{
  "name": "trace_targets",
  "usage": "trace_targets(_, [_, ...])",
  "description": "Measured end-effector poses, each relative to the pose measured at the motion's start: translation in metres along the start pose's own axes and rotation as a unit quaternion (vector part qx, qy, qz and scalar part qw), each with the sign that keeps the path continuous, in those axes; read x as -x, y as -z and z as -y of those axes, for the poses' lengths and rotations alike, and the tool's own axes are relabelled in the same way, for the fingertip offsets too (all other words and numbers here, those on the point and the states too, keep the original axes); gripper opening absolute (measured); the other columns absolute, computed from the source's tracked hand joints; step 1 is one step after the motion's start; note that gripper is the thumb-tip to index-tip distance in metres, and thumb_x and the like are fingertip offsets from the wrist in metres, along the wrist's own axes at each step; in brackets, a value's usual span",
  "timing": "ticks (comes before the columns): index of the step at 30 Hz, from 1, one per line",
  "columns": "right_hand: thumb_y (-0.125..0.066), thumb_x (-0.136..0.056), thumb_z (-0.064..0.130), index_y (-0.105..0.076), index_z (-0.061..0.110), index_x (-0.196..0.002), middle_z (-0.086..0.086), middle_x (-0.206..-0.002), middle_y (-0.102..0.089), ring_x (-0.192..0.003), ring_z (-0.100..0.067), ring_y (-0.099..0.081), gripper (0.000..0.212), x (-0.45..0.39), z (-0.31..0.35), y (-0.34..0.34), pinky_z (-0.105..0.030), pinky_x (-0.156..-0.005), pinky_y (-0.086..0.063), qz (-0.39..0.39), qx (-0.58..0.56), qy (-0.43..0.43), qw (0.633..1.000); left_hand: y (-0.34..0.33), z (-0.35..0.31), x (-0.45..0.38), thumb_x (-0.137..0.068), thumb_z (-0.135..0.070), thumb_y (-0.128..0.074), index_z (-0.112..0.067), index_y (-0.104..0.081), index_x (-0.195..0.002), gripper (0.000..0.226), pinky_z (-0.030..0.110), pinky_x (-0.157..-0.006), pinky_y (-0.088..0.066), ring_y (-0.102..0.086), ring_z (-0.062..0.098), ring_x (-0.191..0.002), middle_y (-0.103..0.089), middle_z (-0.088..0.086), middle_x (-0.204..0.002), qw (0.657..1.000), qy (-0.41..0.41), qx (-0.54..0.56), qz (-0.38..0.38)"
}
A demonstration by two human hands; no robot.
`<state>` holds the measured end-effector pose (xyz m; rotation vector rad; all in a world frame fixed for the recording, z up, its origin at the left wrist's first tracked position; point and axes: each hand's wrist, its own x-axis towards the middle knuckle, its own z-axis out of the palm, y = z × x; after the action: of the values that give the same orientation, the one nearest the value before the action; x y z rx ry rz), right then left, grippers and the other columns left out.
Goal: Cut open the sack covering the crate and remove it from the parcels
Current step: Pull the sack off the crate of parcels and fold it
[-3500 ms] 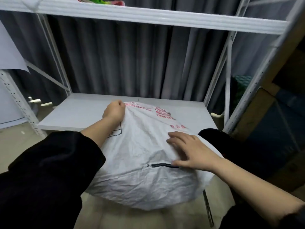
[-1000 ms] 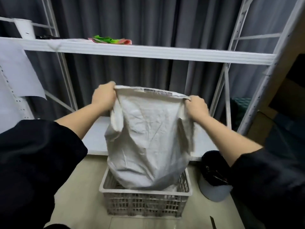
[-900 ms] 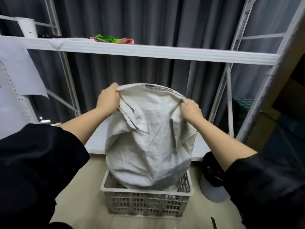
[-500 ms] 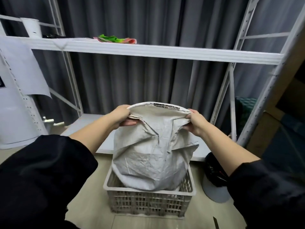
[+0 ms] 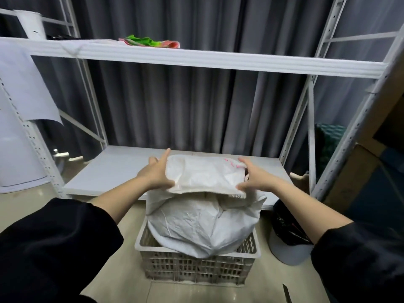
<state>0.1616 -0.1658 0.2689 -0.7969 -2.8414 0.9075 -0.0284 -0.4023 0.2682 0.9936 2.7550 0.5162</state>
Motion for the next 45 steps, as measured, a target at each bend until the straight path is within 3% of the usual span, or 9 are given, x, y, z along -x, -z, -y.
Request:
trace_targets(3, [-0.079,-0.059,0.053,-0.002,0.027,-0.151,-0.007,-0.151,-0.023,-0.137,-0.029,-0.029,0.123,-0.008,-0.001,-0.017,-0.047,-0.105,-0.031,-0.032,0.260,-0.054,0.964,-0.016,0.008,-0.010,-0.064,-0.057,-0.069,-0.031,0.002,-0.151,0.116,0.042,-0.104,-0.031,-0.025,0.030,-0.138,-0.010,0.011,-0.154,0.962,-0.013,-0.266,-0.059])
trace_targets(6, [-0.080,-0.060,0.048,-0.004,0.027,-0.150,-0.001,-0.158,-0.004,-0.143,-0.029,-0.017,0.119,-0.018,-0.003,-0.034,-0.054,-0.105,-0.031,0.014,0.272,-0.020,0.962,-0.031,0.016,-0.022,-0.062,-0.063,-0.069,-0.027,0.006,-0.151,0.121,0.047,-0.108,-0.028,-0.018,0.032,-0.143,-0.005,0.008,-0.158,0.947,-0.049,-0.317,-0.016])
trace_targets(11, [-0.071,-0.073,0.028,-0.043,0.014,-0.126,-0.011,-0.138,-0.036,-0.119,-0.032,-0.047,0.061,-0.026,-0.030,-0.075,-0.038,-0.089,-0.044,0.040,0.297,-0.016,0.954,-0.060,0.015,-0.027,-0.081,-0.044,-0.058,-0.014,-0.006,-0.150,0.092,0.035,-0.094,-0.038,-0.055,0.024,-0.119,-0.053,0.005,-0.134,0.945,-0.049,-0.322,0.007])
trace_targets(15, [-0.057,-0.081,0.021,-0.046,0.017,-0.112,-0.010,-0.121,-0.059,-0.108,-0.029,-0.058,0.033,-0.023,-0.029,-0.062,-0.030,-0.072,-0.039,0.033,0.296,-0.018,0.954,-0.057,0.013,-0.023,-0.092,-0.029,-0.043,-0.026,-0.042,-0.133,0.041,0.034,-0.093,-0.040,-0.055,0.023,-0.119,-0.058,0.003,-0.130,0.954,-0.065,-0.291,0.000])
trace_targets(25, [-0.046,-0.087,0.014,-0.055,0.022,-0.124,-0.013,-0.113,-0.051,-0.093,-0.036,-0.058,0.039,-0.018,0.072,0.102,-0.036,-0.068,-0.040,-0.391,0.220,0.099,0.888,0.099,-0.039,-0.040,-0.086,-0.008,-0.042,-0.009,-0.044,-0.106,0.020,0.042,-0.064,-0.039,-0.057,0.044,-0.084,-0.055,0.017,-0.105,0.916,-0.093,-0.073,-0.382])
trace_targets(29, [-0.043,-0.088,0.012,-0.059,0.014,-0.110,-0.012,-0.106,-0.051,-0.093,-0.037,-0.060,0.027,-0.010,0.062,0.075,-0.035,-0.065,-0.037,-0.215,0.381,0.093,0.894,0.105,-0.038,-0.033,-0.089,-0.009,-0.041,-0.011,-0.047,-0.110,0.022,0.037,-0.065,-0.038,-0.061,0.041,-0.093,-0.063,0.019,-0.105,0.933,-0.100,-0.243,-0.244])
trace_targets(34, [-0.045,-0.089,0.017,-0.064,0.026,-0.112,-0.011,-0.102,-0.047,-0.078,-0.033,-0.054,0.031,0.008,0.084,0.124,-0.034,-0.058,-0.030,-0.467,0.211,0.097,0.853,0.138,-0.056,-0.030,-0.084,-0.006,-0.044,-0.009,-0.044,-0.106,0.023,0.039,-0.061,-0.034,-0.060,0.046,-0.087,-0.061,0.020,-0.101,0.898,-0.110,-0.127,-0.408])
trace_targets(39, [-0.051,-0.089,0.018,-0.063,0.022,-0.112,-0.009,-0.099,-0.045,-0.085,-0.036,-0.060,0.027,0.009,0.053,0.089,-0.035,-0.059,-0.037,-0.229,0.407,0.087,0.880,0.096,-0.051,-0.019,-0.092,-0.010,-0.039,-0.011,-0.047,-0.117,0.026,0.036,-0.068,-0.039,-0.061,0.038,-0.100,-0.063,0.016,-0.113,0.942,-0.074,-0.277,-0.176])
trace_targets(45, [-0.062,-0.080,0.010,-0.065,0.020,-0.107,-0.009,-0.088,-0.048,-0.079,-0.029,-0.052,0.028,0.008,0.045,0.083,-0.027,-0.046,-0.028,-0.391,0.368,0.153,0.830,0.114,-0.043,-0.020,-0.089,0.006,-0.040,-0.001,-0.044,-0.110,0.022,0.037,-0.056,-0.034,-0.062,0.040,-0.080,-0.056,0.015,-0.083,0.907,-0.111,-0.272,-0.303])
